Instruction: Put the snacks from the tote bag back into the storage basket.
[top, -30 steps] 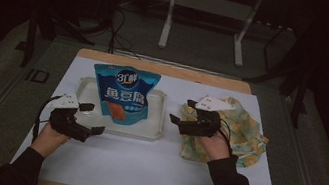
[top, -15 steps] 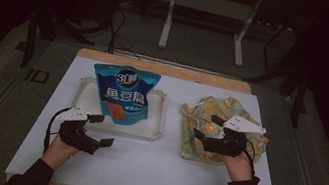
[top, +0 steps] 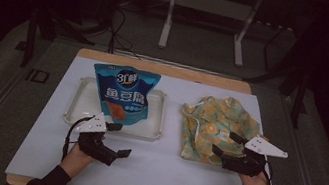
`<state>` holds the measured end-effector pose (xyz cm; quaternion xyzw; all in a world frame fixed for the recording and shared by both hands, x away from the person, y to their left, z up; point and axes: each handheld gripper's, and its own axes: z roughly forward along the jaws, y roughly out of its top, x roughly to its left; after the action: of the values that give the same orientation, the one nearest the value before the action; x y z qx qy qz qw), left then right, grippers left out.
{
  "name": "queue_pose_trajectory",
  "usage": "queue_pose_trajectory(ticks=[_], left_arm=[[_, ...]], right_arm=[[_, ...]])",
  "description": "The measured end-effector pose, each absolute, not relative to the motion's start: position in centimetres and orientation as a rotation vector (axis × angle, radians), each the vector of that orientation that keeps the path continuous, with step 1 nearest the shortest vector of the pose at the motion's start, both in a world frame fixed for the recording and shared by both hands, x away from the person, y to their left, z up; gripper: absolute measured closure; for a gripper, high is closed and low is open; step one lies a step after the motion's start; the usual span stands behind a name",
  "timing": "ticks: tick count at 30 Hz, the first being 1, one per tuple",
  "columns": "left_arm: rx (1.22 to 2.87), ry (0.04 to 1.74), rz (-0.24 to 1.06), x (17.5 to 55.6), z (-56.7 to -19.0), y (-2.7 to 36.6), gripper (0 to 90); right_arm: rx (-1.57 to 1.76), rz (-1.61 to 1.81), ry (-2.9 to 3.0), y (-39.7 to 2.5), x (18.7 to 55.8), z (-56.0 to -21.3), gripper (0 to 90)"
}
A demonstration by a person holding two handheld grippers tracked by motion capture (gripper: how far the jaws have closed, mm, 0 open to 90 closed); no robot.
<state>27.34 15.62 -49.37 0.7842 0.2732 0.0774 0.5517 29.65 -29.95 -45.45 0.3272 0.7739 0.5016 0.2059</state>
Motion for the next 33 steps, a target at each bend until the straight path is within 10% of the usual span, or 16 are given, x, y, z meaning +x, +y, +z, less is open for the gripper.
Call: queue_pose_trajectory(ticks=[33], left_arm=[[1.904, 0.640, 0.279, 26.7, -52.1, 13.9, 2.9]], right_arm=[[0.978, 1.371, 2.022, -34.5, 27.2, -49.2, 15.2]])
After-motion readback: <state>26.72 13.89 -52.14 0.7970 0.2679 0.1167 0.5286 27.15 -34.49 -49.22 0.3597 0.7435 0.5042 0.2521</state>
